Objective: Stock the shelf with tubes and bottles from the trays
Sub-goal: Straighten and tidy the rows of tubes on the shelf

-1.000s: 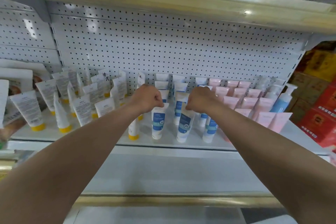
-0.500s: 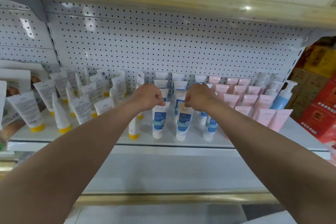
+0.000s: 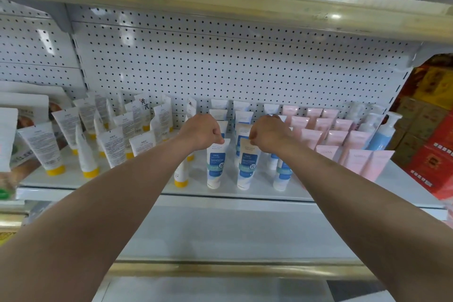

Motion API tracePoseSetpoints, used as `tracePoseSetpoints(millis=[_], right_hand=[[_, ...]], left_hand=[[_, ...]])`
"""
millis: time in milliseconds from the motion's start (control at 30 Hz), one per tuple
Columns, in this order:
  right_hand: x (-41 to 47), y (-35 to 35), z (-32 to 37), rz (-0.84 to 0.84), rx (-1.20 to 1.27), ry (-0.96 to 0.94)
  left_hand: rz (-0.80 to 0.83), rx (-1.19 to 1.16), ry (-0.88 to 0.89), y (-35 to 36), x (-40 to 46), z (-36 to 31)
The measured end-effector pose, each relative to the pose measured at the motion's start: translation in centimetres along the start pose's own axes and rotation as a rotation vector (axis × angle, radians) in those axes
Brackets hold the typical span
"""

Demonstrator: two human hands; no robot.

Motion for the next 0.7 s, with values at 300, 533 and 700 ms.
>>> tracePoseSetpoints(millis=[300,533,700], right_hand=[[-0.35,0.27,0.03,-0.029,0.016,0.004],[-0.45,-0.03,-0.17,-0.035,0.027,0.001],[-0.52,-0.1,0.06,-0.031,0.035,-0.013]], left_hand=[[-0.007,0.007,0.036,0.23,-0.17,-0.38],[-0.011,-0.017,0.052,0.29,-0.26,-0.44],[-0.005,-0.007,0.048,0.26,-0.13,-0.32]])
Point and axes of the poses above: each hand's wrist, its own x-axis towards the middle knuckle, its own y-axis out of the palm, z = x × y, the point moved 4 cm from there along x, towards the middle knuckle, and after that the axes turned 1 degree about -x, right-handed, at the moved point
